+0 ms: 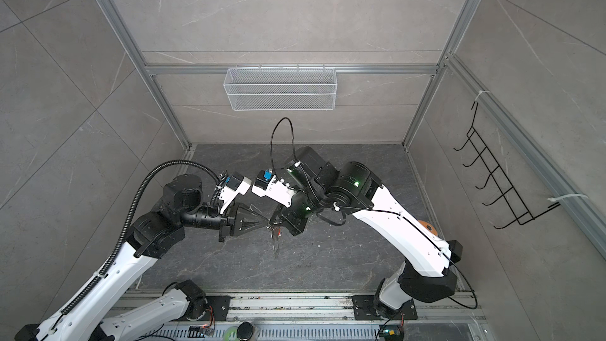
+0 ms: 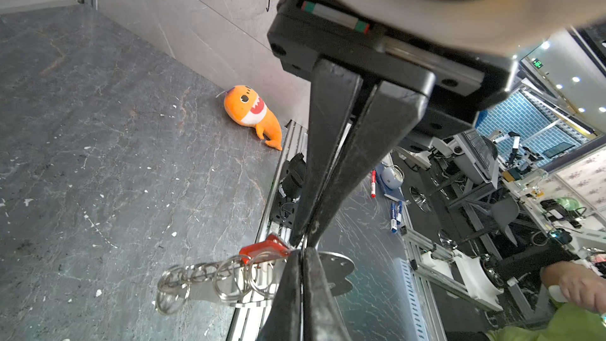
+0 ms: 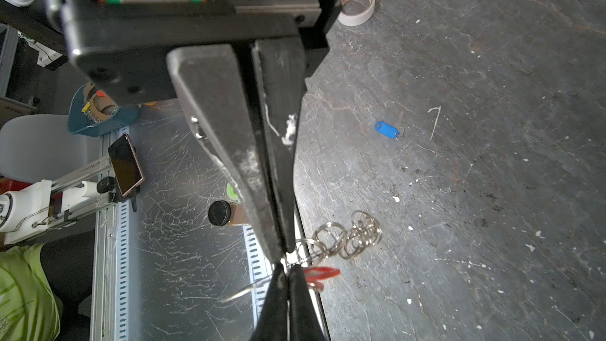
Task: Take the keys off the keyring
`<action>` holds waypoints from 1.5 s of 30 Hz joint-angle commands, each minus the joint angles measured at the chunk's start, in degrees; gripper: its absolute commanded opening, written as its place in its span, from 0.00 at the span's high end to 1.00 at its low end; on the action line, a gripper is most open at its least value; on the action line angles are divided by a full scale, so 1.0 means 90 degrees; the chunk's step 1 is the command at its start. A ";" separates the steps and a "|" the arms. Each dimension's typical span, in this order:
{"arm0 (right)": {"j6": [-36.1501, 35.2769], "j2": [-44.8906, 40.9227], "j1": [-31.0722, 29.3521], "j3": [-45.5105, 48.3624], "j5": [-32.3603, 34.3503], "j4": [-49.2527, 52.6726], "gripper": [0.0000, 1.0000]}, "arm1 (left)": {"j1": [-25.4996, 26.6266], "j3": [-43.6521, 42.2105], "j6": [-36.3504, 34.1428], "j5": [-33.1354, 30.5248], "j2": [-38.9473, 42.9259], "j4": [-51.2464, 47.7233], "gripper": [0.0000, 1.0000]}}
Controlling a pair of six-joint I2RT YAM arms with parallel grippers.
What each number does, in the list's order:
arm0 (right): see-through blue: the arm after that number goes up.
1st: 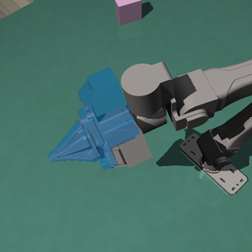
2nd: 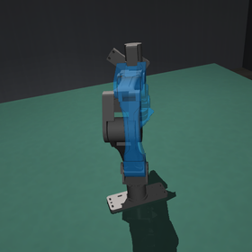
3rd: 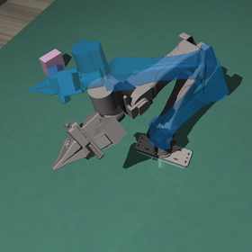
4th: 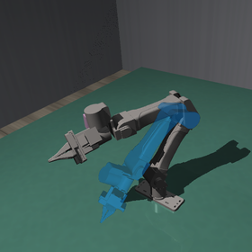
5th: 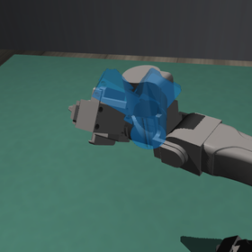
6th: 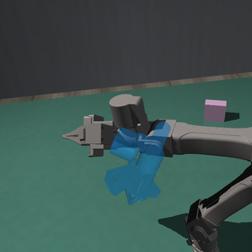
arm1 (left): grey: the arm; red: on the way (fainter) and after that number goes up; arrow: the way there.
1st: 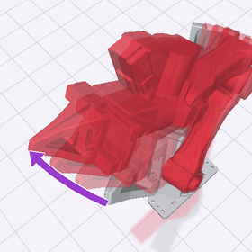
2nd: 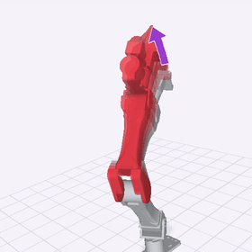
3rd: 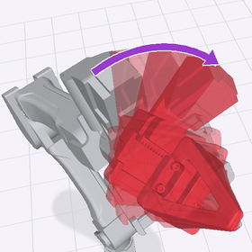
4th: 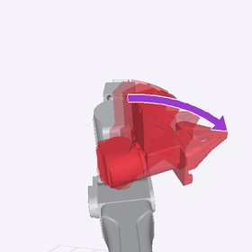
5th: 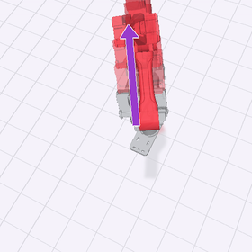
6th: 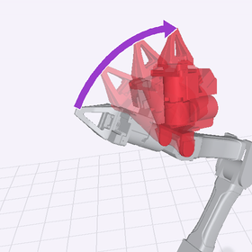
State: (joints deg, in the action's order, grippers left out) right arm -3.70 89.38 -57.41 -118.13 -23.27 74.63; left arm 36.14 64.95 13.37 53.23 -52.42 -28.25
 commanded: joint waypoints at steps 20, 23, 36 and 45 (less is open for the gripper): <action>0.0608 -0.2212 -0.0089 0.2731 0.0577 -0.3995 0.49 | 0.0014 -0.1574 0.0802 -0.2391 0.1566 0.3592 1.00; 0.0591 -0.2376 -0.0086 0.3176 0.0556 -0.4230 0.48 | 0.0010 -0.1594 0.0990 -0.2603 0.1531 0.3694 1.00; 0.0716 -0.2490 -0.0106 0.4356 0.1343 -0.5372 0.42 | 0.0016 -0.1445 0.1181 -0.2469 0.1418 0.3564 1.00; 0.0727 -0.2252 -0.0106 0.4273 0.1283 -0.5177 0.53 | 0.0010 -0.1435 0.1282 -0.2727 0.1454 0.3559 1.00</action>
State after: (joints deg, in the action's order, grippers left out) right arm 2.24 68.20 -58.02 -79.37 -11.77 28.45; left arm 36.14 50.09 23.92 29.93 -40.23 0.08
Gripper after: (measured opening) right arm 0.485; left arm 0.045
